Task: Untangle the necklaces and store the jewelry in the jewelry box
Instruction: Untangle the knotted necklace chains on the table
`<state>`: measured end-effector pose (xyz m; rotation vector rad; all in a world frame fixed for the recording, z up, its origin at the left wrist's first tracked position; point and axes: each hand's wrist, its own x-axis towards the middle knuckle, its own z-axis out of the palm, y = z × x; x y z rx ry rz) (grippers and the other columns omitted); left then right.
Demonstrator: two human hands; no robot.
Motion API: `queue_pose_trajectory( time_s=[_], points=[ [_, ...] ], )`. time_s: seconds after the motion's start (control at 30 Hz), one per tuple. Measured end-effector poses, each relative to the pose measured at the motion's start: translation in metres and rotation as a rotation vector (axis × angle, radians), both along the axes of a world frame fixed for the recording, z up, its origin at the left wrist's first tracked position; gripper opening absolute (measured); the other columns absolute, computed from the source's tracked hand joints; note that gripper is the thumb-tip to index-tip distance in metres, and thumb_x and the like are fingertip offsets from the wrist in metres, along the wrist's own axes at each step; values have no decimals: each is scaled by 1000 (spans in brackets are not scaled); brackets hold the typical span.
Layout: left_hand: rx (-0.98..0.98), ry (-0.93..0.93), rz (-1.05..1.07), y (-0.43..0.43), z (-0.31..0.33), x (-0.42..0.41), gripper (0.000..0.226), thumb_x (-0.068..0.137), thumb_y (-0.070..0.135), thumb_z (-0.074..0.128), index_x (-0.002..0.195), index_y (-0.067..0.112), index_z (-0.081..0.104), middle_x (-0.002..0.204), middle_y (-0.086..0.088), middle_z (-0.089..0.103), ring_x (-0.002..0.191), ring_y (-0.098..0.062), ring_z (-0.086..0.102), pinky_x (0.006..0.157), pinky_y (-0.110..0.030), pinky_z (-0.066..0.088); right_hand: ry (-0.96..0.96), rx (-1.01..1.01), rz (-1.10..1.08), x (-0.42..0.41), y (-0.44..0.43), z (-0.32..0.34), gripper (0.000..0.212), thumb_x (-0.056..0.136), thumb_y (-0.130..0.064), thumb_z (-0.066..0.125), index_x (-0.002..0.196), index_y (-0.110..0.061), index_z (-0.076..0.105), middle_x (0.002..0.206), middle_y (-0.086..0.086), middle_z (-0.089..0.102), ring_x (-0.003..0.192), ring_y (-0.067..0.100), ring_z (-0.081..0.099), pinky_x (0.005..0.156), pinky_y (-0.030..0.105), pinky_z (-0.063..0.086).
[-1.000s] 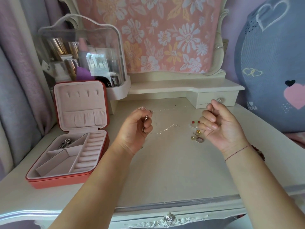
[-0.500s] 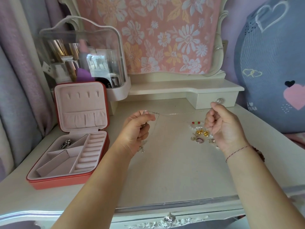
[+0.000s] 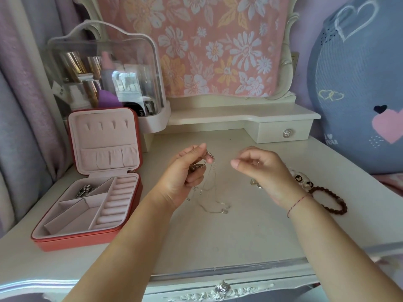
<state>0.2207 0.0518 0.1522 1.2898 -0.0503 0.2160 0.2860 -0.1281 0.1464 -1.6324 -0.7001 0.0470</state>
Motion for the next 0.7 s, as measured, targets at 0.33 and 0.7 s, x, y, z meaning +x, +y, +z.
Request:
queue_pose_trajectory(
  time_s=[0.33, 0.7],
  points=[
    [54, 18, -109, -4, -3, 1, 24, 89, 29, 57, 80, 7, 53, 73, 3, 60, 36, -4, 21, 37, -15, 17, -78, 18, 44, -1, 12, -10, 3, 78, -21, 76, 81, -21, 76, 92, 10, 69, 89, 35, 60, 82, 43, 49],
    [75, 41, -132, -6, -5, 2, 18, 84, 29, 59, 77, 12, 55, 71, 1, 58, 35, -5, 22, 37, -17, 15, -87, 75, 47, -3, 14, -8, 6, 83, -7, 72, 81, -12, 73, 90, 17, 70, 82, 37, 58, 78, 42, 50]
  ],
)
